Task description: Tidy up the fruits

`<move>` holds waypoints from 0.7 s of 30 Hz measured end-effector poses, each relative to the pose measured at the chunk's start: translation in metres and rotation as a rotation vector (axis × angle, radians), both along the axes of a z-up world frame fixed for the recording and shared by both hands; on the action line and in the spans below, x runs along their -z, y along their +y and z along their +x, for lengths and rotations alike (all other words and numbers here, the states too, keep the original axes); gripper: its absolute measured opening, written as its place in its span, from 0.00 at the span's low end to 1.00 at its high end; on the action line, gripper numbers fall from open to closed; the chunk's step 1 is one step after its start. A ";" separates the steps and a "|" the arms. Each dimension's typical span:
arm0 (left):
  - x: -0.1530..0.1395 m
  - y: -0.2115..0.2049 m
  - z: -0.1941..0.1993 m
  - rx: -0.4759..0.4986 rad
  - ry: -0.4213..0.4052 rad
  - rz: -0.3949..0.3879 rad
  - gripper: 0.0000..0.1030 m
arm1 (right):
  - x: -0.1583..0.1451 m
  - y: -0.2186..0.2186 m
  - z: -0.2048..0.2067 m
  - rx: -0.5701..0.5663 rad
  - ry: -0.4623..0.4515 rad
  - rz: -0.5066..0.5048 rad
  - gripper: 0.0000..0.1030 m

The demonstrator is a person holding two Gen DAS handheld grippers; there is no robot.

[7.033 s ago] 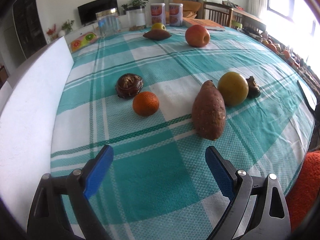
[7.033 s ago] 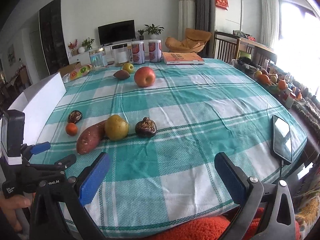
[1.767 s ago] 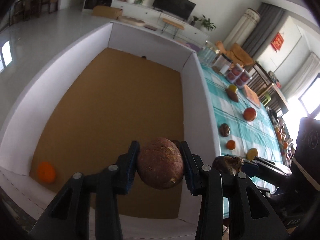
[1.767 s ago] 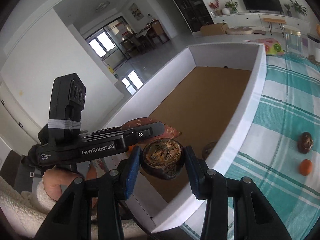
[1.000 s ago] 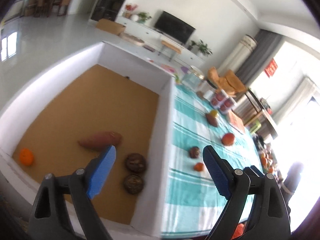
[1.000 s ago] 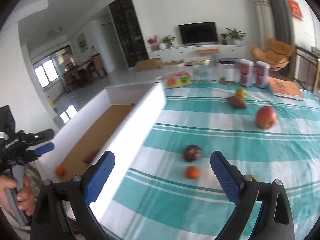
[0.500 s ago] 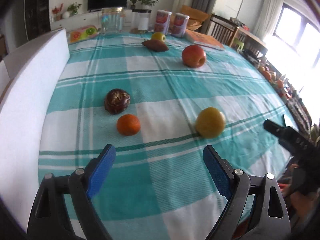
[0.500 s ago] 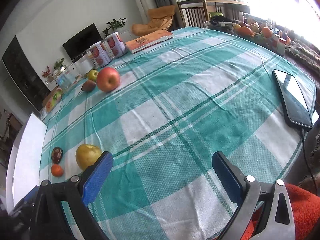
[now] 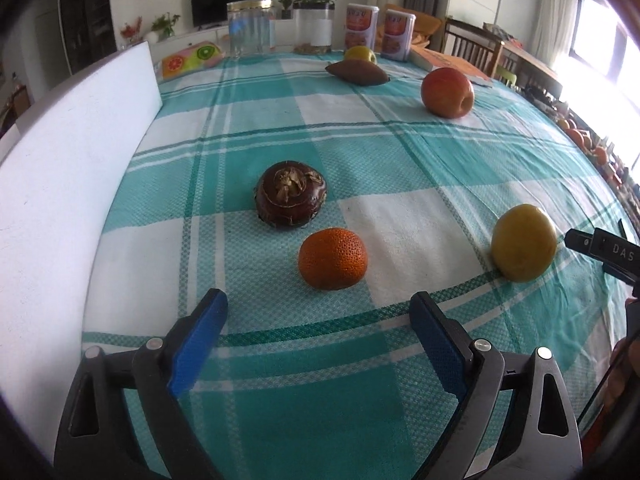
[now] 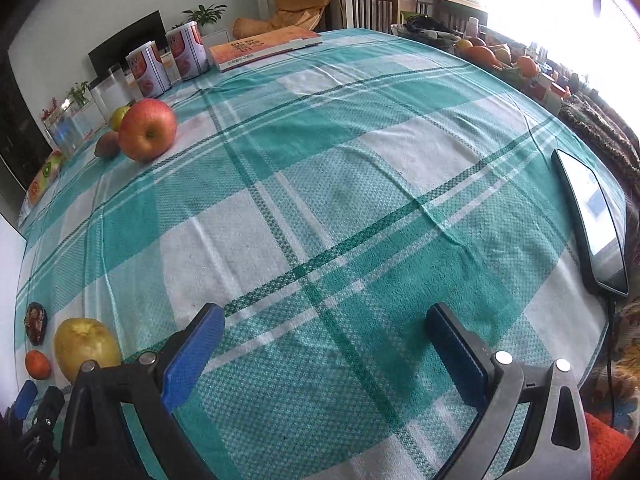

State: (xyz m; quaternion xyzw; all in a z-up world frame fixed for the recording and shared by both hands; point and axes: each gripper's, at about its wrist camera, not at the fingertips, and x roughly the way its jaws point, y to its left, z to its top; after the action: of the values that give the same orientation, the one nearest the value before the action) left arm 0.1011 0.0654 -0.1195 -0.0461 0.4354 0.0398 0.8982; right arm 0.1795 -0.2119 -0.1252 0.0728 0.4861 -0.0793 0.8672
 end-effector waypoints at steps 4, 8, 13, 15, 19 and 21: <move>0.000 -0.001 0.000 0.006 0.001 -0.003 0.93 | 0.002 0.006 0.001 -0.007 0.015 -0.046 1.00; 0.000 -0.002 0.000 0.007 0.003 0.002 0.93 | 0.001 0.004 0.001 -0.005 0.012 -0.033 1.00; 0.000 -0.002 0.001 0.007 0.003 0.002 0.93 | 0.001 0.004 0.000 -0.006 0.014 -0.034 1.00; 0.001 -0.002 0.001 0.007 0.003 0.002 0.93 | 0.001 0.005 0.000 -0.006 0.014 -0.034 1.00; 0.000 -0.002 0.001 0.007 0.003 0.002 0.93 | 0.001 0.005 0.000 -0.007 0.016 -0.039 1.00; 0.001 -0.002 0.001 0.007 0.003 0.002 0.93 | 0.001 0.006 0.000 -0.008 0.018 -0.041 1.00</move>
State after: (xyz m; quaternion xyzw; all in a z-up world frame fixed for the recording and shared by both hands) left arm 0.1017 0.0638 -0.1200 -0.0437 0.4369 0.0373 0.8976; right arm 0.1796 -0.2061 -0.1262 0.0524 0.4923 -0.0866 0.8645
